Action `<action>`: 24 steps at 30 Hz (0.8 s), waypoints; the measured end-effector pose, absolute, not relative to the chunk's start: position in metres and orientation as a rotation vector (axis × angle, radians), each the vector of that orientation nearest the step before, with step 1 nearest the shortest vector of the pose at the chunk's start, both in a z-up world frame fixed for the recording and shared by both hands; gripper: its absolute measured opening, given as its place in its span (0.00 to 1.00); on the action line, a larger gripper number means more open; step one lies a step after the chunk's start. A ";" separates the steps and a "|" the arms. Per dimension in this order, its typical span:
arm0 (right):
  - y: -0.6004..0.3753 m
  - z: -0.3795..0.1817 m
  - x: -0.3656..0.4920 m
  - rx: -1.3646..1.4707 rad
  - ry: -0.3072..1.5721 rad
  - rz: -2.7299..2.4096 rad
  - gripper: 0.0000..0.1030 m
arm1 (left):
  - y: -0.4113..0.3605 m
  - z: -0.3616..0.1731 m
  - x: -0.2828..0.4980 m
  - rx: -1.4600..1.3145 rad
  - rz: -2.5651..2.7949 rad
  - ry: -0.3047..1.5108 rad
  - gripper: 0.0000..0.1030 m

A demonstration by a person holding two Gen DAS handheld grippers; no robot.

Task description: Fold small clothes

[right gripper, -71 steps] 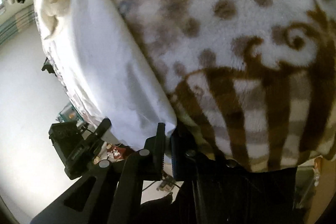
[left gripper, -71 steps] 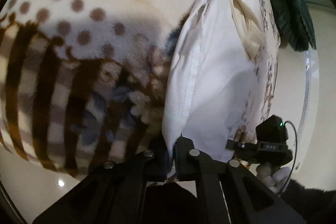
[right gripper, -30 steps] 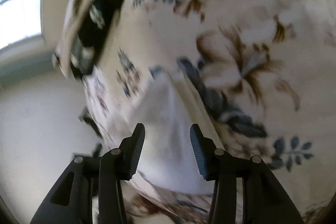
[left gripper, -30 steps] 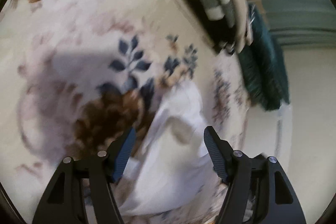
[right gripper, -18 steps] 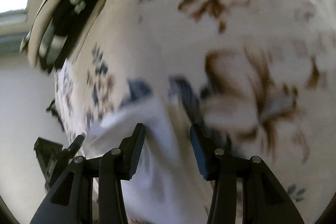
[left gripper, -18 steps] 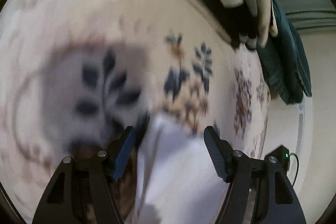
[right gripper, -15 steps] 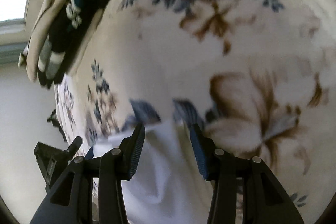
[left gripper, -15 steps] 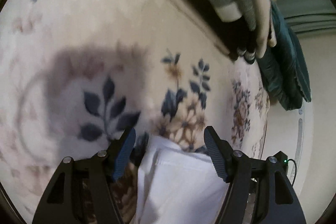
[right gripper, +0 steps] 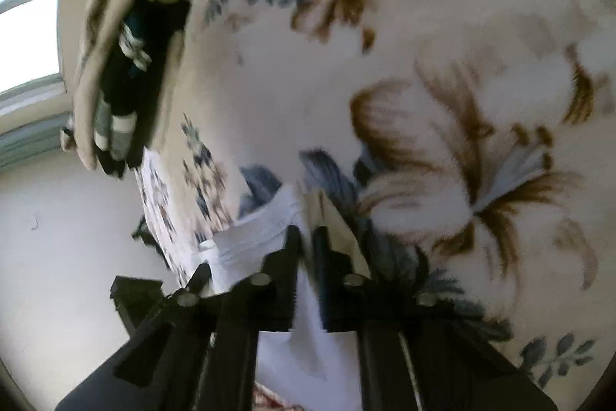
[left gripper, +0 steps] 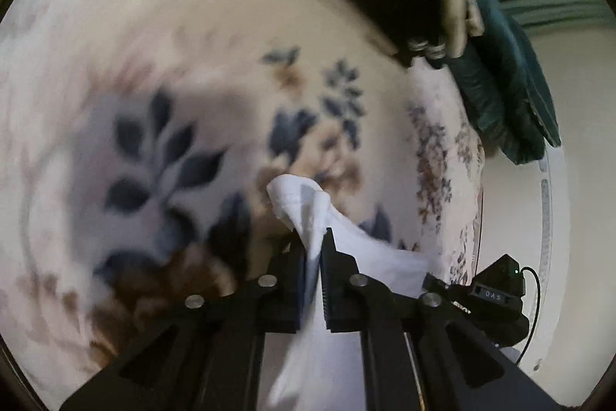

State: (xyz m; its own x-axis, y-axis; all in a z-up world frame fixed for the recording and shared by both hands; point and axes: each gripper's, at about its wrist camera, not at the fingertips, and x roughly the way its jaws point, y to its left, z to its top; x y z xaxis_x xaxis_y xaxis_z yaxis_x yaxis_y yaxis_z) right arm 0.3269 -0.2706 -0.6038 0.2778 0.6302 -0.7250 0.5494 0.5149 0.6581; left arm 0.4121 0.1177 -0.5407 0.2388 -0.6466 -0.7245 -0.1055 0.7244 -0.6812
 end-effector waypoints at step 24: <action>-0.271 -0.583 0.250 0.962 1.595 0.081 0.49 | 0.144 -0.542 0.318 -0.746 -0.448 1.453 0.55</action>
State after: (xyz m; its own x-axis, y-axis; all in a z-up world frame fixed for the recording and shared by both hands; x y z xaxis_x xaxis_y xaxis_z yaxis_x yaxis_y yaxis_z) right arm 0.2500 -0.2708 -0.5829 0.0537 0.6107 -0.7900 0.5280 0.6542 0.5416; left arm 0.3178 0.1443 -0.5419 0.0954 -0.6865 -0.7209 -0.1618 0.7039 -0.6916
